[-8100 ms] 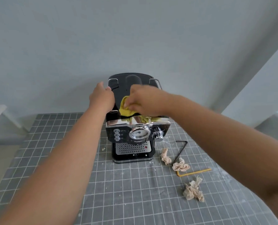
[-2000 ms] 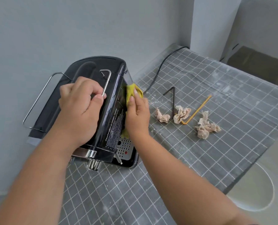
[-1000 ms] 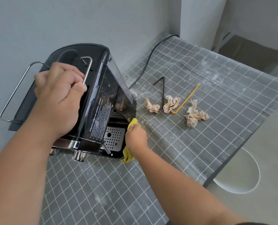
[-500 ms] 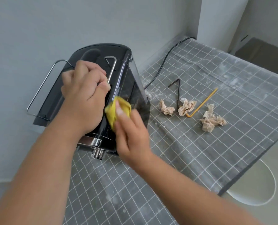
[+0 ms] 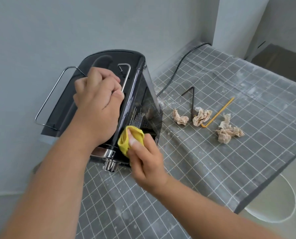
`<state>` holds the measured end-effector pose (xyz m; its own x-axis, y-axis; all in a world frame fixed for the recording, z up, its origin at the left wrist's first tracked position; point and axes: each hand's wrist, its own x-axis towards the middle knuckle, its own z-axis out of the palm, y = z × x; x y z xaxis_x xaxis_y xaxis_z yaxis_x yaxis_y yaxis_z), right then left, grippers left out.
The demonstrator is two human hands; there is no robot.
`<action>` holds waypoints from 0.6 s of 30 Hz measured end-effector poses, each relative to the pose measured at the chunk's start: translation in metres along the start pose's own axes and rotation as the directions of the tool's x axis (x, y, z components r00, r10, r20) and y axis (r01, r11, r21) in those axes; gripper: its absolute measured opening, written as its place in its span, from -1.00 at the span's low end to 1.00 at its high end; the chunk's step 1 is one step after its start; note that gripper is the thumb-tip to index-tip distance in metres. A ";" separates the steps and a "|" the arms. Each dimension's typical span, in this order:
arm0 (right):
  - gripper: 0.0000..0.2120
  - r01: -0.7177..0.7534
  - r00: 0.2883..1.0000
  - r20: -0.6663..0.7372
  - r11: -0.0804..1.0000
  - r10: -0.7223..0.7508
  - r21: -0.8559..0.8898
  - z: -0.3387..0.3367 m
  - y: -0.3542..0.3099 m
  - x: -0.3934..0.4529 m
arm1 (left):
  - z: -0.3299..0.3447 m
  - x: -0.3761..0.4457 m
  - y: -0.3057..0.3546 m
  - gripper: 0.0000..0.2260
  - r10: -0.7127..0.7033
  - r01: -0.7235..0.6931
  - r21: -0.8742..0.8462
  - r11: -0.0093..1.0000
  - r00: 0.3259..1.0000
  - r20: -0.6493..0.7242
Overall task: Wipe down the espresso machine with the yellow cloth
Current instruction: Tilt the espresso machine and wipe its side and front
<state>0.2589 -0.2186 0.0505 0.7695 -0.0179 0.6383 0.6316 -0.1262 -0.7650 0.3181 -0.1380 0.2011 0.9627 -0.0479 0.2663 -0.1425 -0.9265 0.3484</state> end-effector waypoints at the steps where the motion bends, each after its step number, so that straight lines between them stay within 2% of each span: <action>1: -0.72 -0.020 1.000 0.012 1.000 0.021 -0.007 -0.001 0.008 0.002 | 0.000 0.000 0.001 -0.84 0.001 -0.001 0.002 1.000 1.000 -0.002; 3: -0.78 -0.199 0.978 -0.067 0.979 0.195 -0.048 -0.001 0.026 0.033 | 0.000 -0.001 0.001 -0.84 -0.005 0.005 0.001 1.000 1.000 -0.011; 5: -0.75 -0.405 0.903 -0.180 0.913 0.390 -0.052 -0.004 0.043 0.083 | 0.001 -0.001 0.001 -0.83 -0.016 0.015 -0.013 1.000 1.000 -0.011; 7: -0.76 -0.500 0.841 -0.238 0.866 0.485 -0.003 -0.009 0.058 0.119 | 0.001 0.000 0.001 -0.84 -0.020 0.019 -0.014 1.000 1.000 -0.007; 9: -0.78 -0.507 0.835 -0.242 0.862 0.494 0.012 -0.008 0.054 0.120 | 0.001 0.000 0.001 -0.84 -0.019 0.019 -0.004 1.000 1.000 -0.005; 10: -0.77 -0.477 0.855 -0.230 0.879 0.465 0.007 -0.006 0.045 0.109 | 0.001 0.000 0.000 -0.84 -0.014 0.014 0.003 1.000 1.000 -0.009; 13: -0.73 -0.253 0.949 -0.187 0.967 0.252 0.019 0.001 0.006 0.063 | 0.001 0.000 -0.001 -0.84 0.011 -0.011 0.025 1.000 1.000 -0.016; 14: -0.72 -0.210 0.960 -0.186 0.977 0.211 0.024 0.001 0.004 0.059 | 0.001 0.001 -0.001 -0.84 0.017 -0.016 0.029 0.999 1.000 -0.013; 15: -0.70 -0.218 0.957 -0.191 0.975 0.220 0.034 0.000 0.007 0.068 | 0.001 0.001 -0.001 -0.84 0.018 -0.018 0.030 0.999 1.000 -0.012; 18: -0.69 -0.386 0.894 -0.245 0.922 0.375 0.002 -0.002 0.029 0.111 | 0.001 0.001 -0.001 -0.84 -0.004 0.004 -0.002 1.000 1.000 -0.010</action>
<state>0.3627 -0.2261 0.0997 0.9016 -0.3067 0.3050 0.2857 -0.1073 -0.9523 0.3195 -0.1370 0.2003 0.9609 -0.0402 0.2740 -0.1388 -0.9259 0.3512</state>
